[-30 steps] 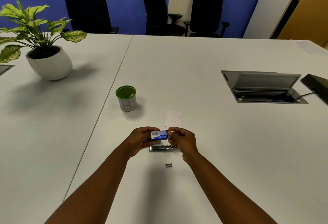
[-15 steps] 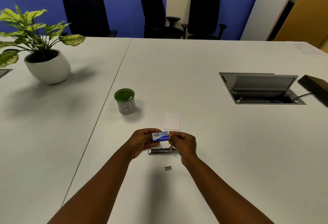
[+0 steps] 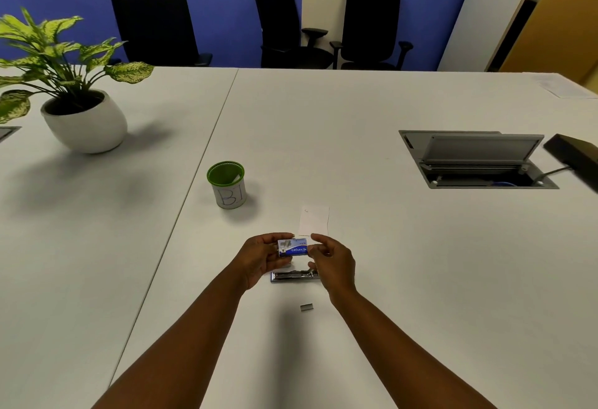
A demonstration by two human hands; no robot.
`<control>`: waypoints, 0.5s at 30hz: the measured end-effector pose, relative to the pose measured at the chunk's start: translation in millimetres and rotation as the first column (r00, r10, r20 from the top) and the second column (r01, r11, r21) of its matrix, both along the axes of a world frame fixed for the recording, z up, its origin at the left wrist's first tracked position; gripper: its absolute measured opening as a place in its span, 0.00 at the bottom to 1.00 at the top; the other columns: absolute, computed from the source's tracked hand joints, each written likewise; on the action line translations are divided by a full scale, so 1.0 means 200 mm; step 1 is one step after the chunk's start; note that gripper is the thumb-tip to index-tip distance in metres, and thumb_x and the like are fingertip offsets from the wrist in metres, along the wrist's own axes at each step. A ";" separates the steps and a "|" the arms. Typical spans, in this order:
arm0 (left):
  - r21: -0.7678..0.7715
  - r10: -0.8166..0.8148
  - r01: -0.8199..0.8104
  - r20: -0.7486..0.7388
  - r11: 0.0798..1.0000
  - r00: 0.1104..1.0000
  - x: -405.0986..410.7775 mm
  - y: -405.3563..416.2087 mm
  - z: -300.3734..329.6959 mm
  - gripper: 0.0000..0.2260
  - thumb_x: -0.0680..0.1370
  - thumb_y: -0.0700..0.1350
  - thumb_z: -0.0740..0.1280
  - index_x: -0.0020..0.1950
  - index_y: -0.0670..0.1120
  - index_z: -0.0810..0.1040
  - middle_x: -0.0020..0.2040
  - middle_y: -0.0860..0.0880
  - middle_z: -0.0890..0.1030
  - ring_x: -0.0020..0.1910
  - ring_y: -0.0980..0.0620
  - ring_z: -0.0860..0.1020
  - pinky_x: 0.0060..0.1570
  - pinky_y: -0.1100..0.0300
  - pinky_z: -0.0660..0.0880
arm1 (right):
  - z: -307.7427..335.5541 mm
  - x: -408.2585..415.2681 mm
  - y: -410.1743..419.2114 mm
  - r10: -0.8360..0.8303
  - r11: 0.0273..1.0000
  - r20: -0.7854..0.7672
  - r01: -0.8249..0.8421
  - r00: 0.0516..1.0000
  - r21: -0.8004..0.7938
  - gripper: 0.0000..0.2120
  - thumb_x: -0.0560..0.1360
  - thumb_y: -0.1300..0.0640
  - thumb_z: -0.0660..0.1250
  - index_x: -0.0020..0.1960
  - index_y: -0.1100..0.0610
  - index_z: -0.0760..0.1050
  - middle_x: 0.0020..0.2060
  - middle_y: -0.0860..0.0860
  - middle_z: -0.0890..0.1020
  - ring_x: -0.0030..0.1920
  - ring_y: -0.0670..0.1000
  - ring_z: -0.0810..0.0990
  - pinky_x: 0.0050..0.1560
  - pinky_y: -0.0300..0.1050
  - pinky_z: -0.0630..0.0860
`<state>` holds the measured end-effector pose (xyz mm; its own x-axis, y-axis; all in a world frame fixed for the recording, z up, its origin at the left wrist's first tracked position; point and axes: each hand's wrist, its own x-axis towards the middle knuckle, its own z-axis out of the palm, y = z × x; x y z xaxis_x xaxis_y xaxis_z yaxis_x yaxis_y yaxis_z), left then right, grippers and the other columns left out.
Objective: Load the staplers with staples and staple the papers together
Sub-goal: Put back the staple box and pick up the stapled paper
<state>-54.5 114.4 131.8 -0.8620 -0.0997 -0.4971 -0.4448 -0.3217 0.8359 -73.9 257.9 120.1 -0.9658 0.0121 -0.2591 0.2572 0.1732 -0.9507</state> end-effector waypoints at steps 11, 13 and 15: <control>-0.034 -0.035 0.036 0.031 0.999 0.999 -0.04 0.03 -0.05 0.12 0.78 0.30 0.56 0.52 0.40 0.77 0.48 0.40 0.80 0.44 0.45 0.80 0.38 0.61 0.81 | -0.02 -0.10 0.10 0.480 0.841 -0.222 -0.373 0.849 0.392 0.17 0.67 0.64 0.74 0.56 0.60 0.78 0.54 0.56 0.79 0.42 0.47 0.77 0.38 0.25 0.72; -0.166 0.030 -0.024 0.033 0.986 0.999 -0.06 0.01 -0.10 0.12 0.77 0.29 0.58 0.52 0.40 0.77 0.52 0.39 0.80 0.46 0.45 0.80 0.45 0.57 0.79 | -0.05 -0.13 0.12 0.407 0.877 -0.233 -0.305 0.883 0.372 0.17 0.66 0.65 0.74 0.54 0.60 0.79 0.52 0.56 0.78 0.39 0.47 0.78 0.37 0.25 0.72; -0.543 0.081 -0.098 -0.056 0.834 0.995 -0.07 -0.04 -0.17 0.14 0.75 0.29 0.58 0.52 0.41 0.79 0.55 0.39 0.81 0.50 0.45 0.79 0.53 0.59 0.74 | -0.08 -0.17 0.15 0.301 0.910 -0.242 -0.202 0.923 0.361 0.16 0.66 0.65 0.74 0.53 0.61 0.79 0.51 0.57 0.78 0.39 0.46 0.77 0.37 0.25 0.72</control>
<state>-69.0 106.2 97.7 -0.8492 -0.4242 -0.3145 -0.4090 0.1516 0.8998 -107.7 287.3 104.9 -0.9786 -0.2058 0.0043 -0.1101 0.5054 -0.8558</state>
